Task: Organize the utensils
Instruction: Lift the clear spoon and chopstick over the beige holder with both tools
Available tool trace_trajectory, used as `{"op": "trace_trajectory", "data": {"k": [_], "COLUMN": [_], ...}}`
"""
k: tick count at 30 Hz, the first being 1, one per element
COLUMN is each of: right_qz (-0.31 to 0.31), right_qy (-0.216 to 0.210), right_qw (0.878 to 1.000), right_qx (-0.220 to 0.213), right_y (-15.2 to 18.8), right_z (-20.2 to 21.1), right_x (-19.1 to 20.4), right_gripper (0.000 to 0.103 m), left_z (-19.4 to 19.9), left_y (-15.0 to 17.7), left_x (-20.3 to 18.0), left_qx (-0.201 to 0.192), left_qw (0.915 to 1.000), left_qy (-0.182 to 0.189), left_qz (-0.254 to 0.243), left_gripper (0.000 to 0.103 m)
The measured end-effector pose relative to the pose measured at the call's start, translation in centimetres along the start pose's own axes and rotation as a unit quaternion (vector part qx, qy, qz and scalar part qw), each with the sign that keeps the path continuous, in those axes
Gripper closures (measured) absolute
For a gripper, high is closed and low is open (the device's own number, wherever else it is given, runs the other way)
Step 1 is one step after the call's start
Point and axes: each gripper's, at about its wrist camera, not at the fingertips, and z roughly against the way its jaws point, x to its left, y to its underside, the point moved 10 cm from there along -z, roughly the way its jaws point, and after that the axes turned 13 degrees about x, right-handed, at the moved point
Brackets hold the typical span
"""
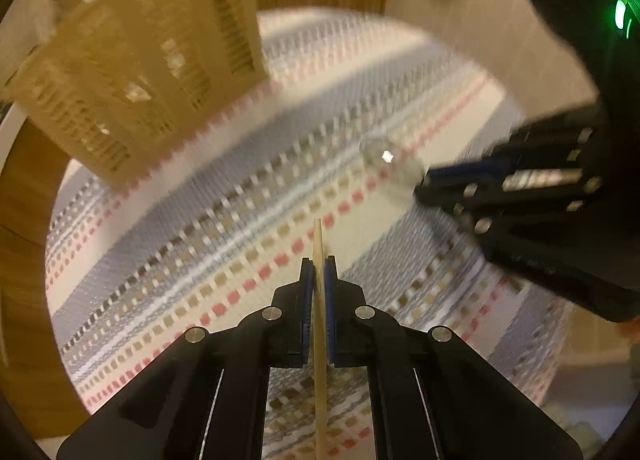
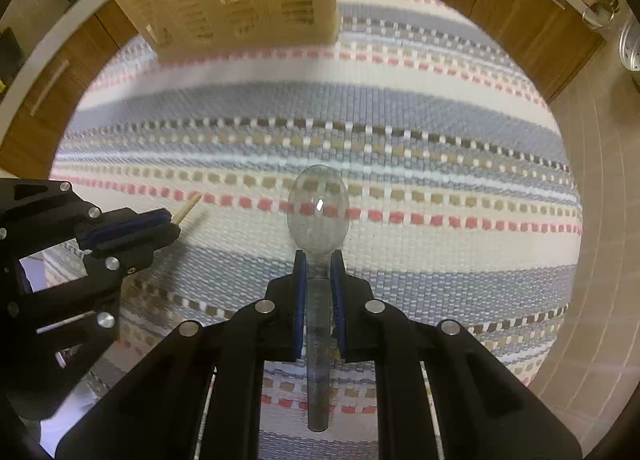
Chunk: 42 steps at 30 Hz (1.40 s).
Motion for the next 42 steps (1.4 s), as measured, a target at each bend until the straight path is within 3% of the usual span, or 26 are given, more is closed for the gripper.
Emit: {"op": "trace_trajectory", "data": {"k": [3,7,12,15,20,22,23,26,30,33,36,39,42], "right_qz": [0.000,0.004,0.007,0.002,-0.005,-0.011,-0.013,-0.025,-0.030,-0.033,-0.040,-0.043,-0.041], "right_qy": [-0.023,-0.051,-0.071,-0.123,-0.117,-0.120,-0.123,-0.128,-0.123,-0.129,-0.111,-0.090,-0.079], "right_qw": [0.999,0.992,0.979,0.967,0.949,0.941,0.937,0.921,0.901,0.889,0.881,0.876,0.876], "right_qx": [-0.045,-0.116,-0.191,-0.224,-0.292,-0.316,-0.326,-0.366,-0.414,-0.438,-0.459,-0.472,-0.473], "right_y": [-0.3,-1.2,-2.7,-3.9,-6.8,-8.3,-9.5,-12.0,-14.8,-16.5,-18.0,-18.9,-19.4], "right_z": [2.8,7.5,13.0,16.1,19.4,20.3,20.6,21.6,22.6,22.6,21.8,20.8,19.6], "right_x": [0.4,1.4,2.1,3.0,3.4,3.6,3.5,3.6,3.5,3.5,3.5,3.4,3.5], "right_gripper": [0.093,0.093,0.093,0.093,0.093,0.093,0.093,0.093,0.093,0.093,0.093,0.093,0.093], "left_z": [4.3,10.9,18.5,21.0,24.6,25.7,26.1,27.7,28.5,28.2,27.1,26.3,25.5], "left_y": [-1.0,-2.0,-3.9,-5.5,-6.9,-7.9,-8.4,-9.0,-9.4,-9.9,-10.3,-10.5,-10.7], "left_x": [1.1,3.3,7.3,9.3,12.3,13.6,14.3,15.7,17.2,18.2,18.8,18.9,18.5], "left_qx": [-0.085,-0.198,-0.321,-0.360,-0.426,-0.458,-0.466,-0.510,-0.548,-0.559,-0.563,-0.569,-0.570], "left_qw": [0.9954,0.9756,0.9360,0.9183,0.8842,0.8643,0.8590,0.8277,0.7965,0.7863,0.7819,0.7766,0.7769], "left_qy": [0.025,0.045,0.038,0.032,0.007,0.010,0.009,0.002,-0.023,-0.034,-0.046,-0.072,-0.090], "left_qz": [0.036,0.082,0.139,0.161,0.192,0.207,0.212,0.234,0.254,0.261,0.263,0.260,0.252], "left_gripper": [0.100,0.100,0.100,0.100,0.100,0.100,0.100,0.100,0.100,0.100,0.100,0.100,0.100]}}
